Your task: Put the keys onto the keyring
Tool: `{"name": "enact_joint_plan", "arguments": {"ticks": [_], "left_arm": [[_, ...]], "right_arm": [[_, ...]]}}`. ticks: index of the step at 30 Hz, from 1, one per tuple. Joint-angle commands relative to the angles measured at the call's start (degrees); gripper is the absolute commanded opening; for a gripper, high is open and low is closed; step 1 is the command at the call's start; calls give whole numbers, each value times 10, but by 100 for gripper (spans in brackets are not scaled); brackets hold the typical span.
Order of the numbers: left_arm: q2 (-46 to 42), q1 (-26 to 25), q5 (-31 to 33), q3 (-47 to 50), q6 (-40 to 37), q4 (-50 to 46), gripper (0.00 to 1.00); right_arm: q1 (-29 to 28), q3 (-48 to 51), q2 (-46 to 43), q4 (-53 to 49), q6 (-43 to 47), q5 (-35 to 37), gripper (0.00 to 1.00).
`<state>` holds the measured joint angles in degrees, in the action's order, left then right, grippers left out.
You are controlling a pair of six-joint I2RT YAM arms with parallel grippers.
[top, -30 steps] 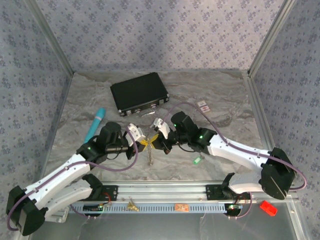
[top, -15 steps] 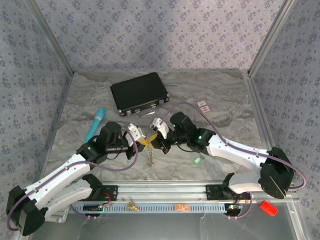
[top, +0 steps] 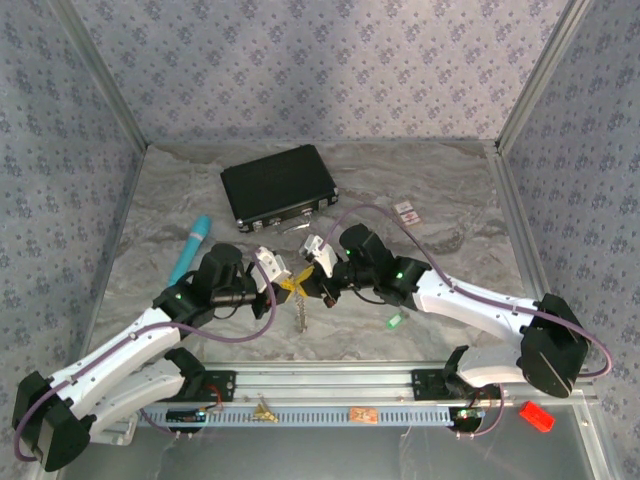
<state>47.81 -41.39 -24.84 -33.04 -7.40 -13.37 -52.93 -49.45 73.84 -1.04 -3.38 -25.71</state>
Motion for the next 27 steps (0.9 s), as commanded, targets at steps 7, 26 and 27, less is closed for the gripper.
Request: {"name": "enact_joint_plan", "arguments": {"ticks": [7,26,27], "left_arm": [[3,-4,-27,-13,3,19,0],[-15,-4,30,0,-20,36,0],[-14,-4,28,1,-20,36,0]], "right_arm": [[-7,-18,9,13,4,54,0],[-14,-21,9,-8,-62,152,0],[-15,-19,7,-5,-64,155,0]]}}
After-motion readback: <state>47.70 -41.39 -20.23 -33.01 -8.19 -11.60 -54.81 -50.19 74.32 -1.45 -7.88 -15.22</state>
